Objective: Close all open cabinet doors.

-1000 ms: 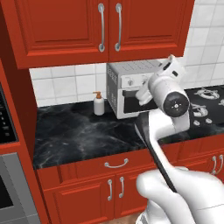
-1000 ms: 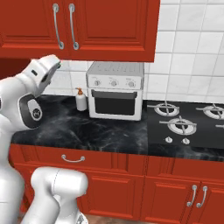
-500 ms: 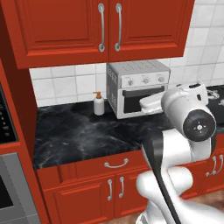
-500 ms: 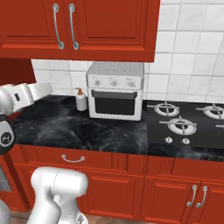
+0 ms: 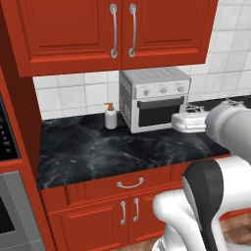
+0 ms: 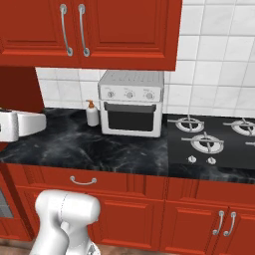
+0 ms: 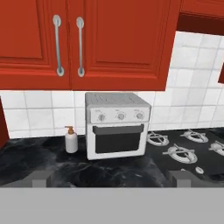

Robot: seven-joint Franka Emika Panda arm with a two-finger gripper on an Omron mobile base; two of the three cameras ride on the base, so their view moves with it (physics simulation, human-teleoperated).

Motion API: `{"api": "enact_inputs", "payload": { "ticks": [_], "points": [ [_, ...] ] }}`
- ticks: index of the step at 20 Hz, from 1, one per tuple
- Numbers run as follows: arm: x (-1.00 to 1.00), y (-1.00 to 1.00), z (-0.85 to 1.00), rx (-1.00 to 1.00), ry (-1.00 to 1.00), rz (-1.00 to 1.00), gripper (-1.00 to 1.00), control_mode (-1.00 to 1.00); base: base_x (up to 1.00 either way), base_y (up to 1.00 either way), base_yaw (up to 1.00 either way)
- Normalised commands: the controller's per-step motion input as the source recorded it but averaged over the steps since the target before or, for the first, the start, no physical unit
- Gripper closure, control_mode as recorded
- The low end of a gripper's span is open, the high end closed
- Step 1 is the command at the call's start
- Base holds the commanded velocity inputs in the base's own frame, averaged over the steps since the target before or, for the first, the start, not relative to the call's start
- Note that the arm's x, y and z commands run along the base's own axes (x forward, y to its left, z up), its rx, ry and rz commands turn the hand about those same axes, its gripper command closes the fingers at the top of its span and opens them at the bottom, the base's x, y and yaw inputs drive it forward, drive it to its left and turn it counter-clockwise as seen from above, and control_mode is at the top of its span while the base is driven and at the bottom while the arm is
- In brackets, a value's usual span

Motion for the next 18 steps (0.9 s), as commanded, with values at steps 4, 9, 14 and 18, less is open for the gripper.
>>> {"api": "enact_inputs", "payload": {
  "ticks": [4,9,14,18],
  "points": [
    [-0.01,0.0,0.0,0.0,0.0,0.0,-1.0,-1.0,0.0,0.0,0.0],
    [-0.51,0.0,-0.02,0.0,-0.06,0.0,-1.0,-1.0,0.0,0.0,0.0],
    [-0.57,0.0,-0.05,0.01,-0.04,-0.01,-1.0,-1.0,0.0,0.0,0.0],
    [-0.15,0.0,0.0,0.0,0.0,0.0,-1.0,-1.0,0.0,0.0,0.0]
  ]
}}
